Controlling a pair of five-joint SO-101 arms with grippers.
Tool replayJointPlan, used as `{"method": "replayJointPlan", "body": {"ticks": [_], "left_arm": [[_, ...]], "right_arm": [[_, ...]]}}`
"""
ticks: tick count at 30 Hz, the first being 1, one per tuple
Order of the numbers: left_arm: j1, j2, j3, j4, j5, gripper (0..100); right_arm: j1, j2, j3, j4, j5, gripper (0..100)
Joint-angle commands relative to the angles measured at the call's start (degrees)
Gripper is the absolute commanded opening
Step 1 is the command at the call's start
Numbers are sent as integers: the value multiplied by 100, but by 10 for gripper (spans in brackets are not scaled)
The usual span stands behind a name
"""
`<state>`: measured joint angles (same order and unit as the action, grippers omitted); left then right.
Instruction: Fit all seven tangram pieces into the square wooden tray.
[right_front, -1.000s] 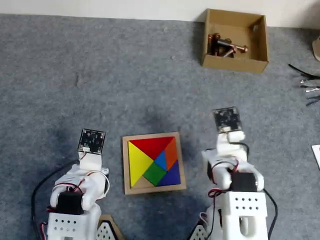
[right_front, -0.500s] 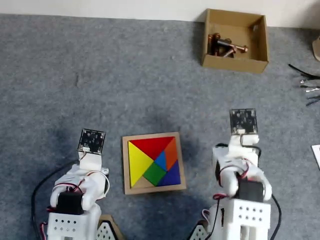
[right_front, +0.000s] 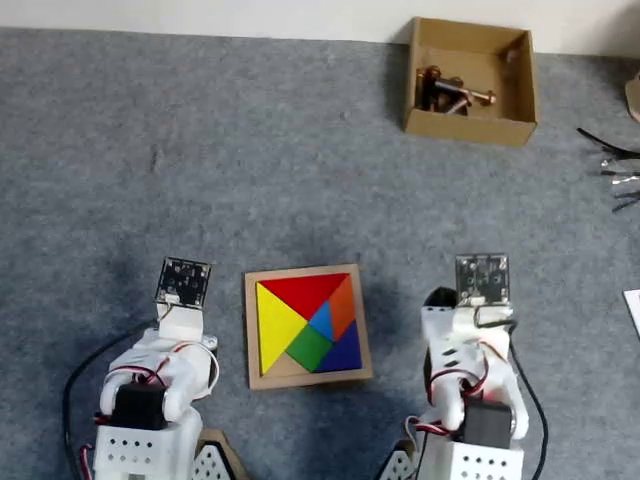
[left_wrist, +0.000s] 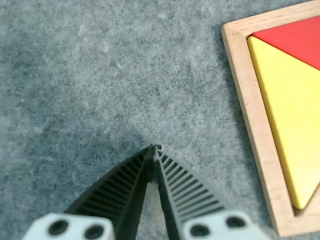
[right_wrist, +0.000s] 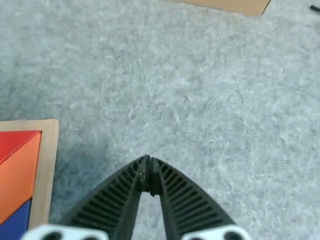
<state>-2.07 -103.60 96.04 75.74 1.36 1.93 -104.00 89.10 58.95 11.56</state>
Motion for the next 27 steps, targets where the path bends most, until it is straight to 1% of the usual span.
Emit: {"method": "replayJointPlan", "body": {"ticks": [1, 4, 7, 15, 23, 27], "left_arm": [[119, -22, 110, 26, 62, 5], [119, -22, 110, 26, 62, 5], [119, -22, 110, 26, 62, 5], [119, -22, 110, 26, 62, 5], [119, -22, 110, 26, 62, 5], [119, -22, 110, 26, 62, 5]], "right_arm": [[-418, -119, 4, 251, 62, 6], [-813, -119, -13, 435, 53, 6], [-927, -119, 13, 444, 26, 6], [-892, -119, 620, 409, 53, 6], [-884, -119, 673, 444, 53, 6], [-532, -119, 673, 453, 44, 6]]}}
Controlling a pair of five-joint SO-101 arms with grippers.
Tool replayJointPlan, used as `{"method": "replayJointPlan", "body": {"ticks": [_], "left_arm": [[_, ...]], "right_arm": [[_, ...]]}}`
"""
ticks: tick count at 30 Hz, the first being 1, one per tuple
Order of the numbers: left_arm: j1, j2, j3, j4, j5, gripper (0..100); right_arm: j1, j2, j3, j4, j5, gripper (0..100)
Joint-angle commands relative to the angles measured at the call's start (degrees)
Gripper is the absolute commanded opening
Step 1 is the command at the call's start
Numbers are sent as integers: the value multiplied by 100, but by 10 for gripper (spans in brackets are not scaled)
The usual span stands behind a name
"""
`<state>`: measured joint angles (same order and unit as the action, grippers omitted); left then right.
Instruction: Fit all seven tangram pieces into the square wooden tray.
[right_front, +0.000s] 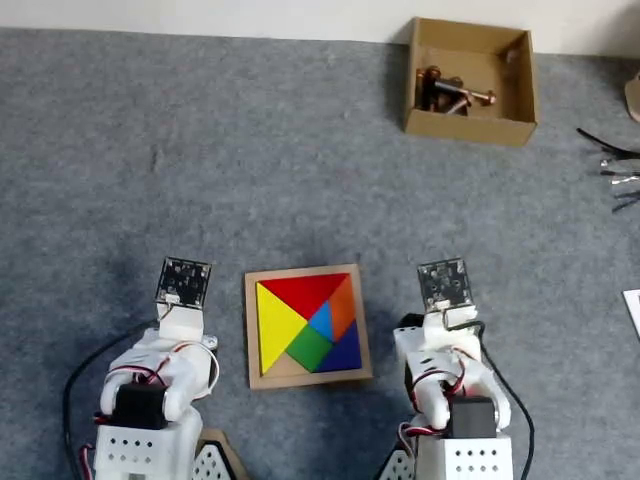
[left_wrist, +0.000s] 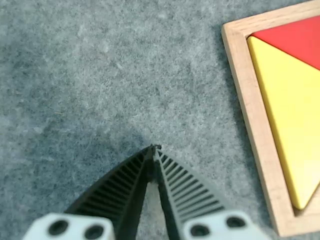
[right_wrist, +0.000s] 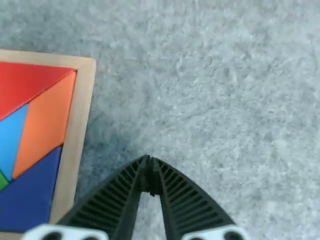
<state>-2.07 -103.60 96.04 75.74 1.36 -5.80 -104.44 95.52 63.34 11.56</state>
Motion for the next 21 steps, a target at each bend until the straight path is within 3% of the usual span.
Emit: {"method": "replayJointPlan", "body": {"ticks": [1, 21], "left_arm": [[119, -22, 110, 26, 62, 5], [119, -22, 110, 26, 62, 5]], "right_arm": [[338, -75, 40, 13, 26, 6], [593, -75, 629, 435, 18, 6]]}}
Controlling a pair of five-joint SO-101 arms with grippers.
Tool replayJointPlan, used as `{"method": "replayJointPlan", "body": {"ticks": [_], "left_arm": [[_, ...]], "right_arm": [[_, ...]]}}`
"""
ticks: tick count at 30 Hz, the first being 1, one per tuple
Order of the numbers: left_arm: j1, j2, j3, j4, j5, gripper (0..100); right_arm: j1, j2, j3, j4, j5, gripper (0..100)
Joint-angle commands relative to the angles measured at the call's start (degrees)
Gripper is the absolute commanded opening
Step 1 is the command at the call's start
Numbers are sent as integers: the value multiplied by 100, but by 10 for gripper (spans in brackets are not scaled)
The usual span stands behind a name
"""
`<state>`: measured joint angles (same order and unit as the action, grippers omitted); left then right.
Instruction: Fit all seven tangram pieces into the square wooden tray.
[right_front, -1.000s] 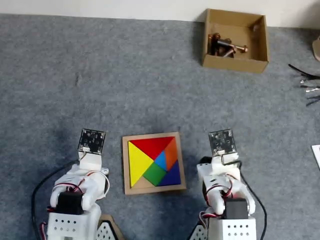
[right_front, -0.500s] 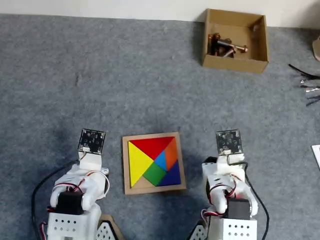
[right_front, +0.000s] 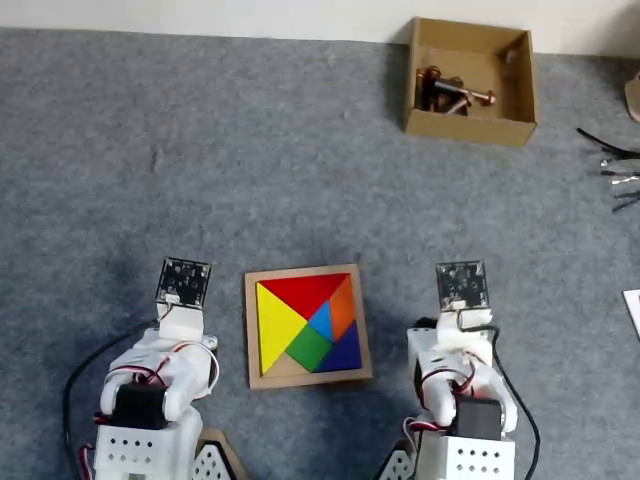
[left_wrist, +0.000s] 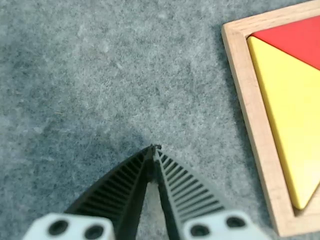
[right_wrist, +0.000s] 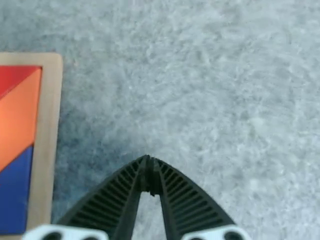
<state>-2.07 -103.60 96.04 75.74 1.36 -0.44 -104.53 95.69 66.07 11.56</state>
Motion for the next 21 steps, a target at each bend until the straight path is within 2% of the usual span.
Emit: {"method": "replayJointPlan", "body": {"ticks": [1, 21], "left_arm": [[119, -22, 110, 26, 62, 5], [119, -22, 110, 26, 62, 5]], "right_arm": [[57, -66, 611, 198, 18, 6], [57, -66, 611, 488, 53, 6]]}}
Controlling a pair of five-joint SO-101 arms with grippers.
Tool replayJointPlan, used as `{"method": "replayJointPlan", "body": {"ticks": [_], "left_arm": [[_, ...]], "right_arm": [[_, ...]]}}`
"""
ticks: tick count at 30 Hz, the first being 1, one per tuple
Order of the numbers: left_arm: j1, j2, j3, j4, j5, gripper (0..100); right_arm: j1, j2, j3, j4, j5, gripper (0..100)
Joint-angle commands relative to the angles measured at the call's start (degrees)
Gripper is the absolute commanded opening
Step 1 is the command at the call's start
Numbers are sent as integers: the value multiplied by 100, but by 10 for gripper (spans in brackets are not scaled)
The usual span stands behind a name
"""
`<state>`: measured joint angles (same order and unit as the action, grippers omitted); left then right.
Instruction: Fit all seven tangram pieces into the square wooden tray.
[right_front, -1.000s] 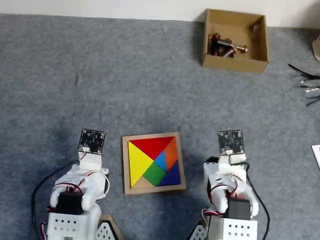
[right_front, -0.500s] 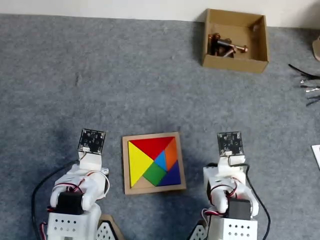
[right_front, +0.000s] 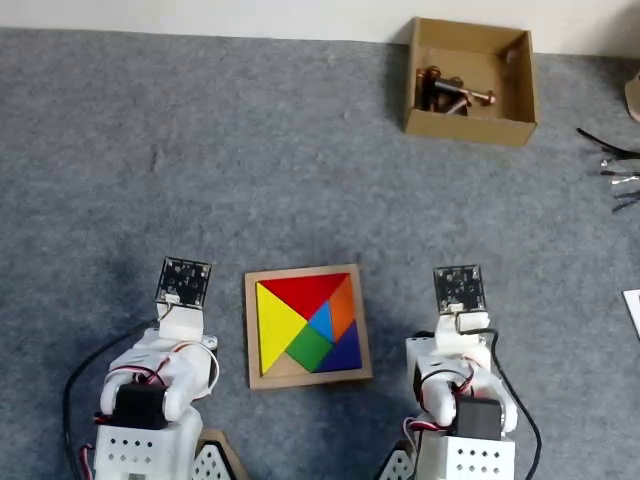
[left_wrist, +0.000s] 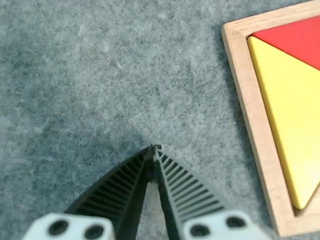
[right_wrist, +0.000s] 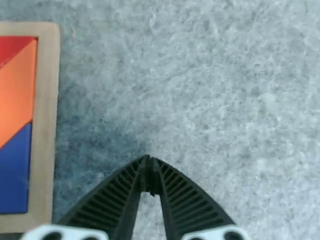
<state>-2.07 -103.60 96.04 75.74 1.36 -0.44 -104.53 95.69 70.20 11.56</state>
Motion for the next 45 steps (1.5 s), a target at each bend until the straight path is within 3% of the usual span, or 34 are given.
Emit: {"method": "replayJointPlan", "body": {"ticks": [1, 19, 24, 45], "left_arm": [[119, -22, 110, 26, 62, 5], [119, -22, 110, 26, 62, 5], [119, -22, 110, 26, 62, 5], [119, -13, 110, 26, 62, 5]], "right_arm": [[57, -66, 611, 127, 53, 5], [66, -66, 611, 136, -26, 5], [66, -66, 611, 127, -1090, 5], [66, -66, 611, 127, -1116, 5]]}}
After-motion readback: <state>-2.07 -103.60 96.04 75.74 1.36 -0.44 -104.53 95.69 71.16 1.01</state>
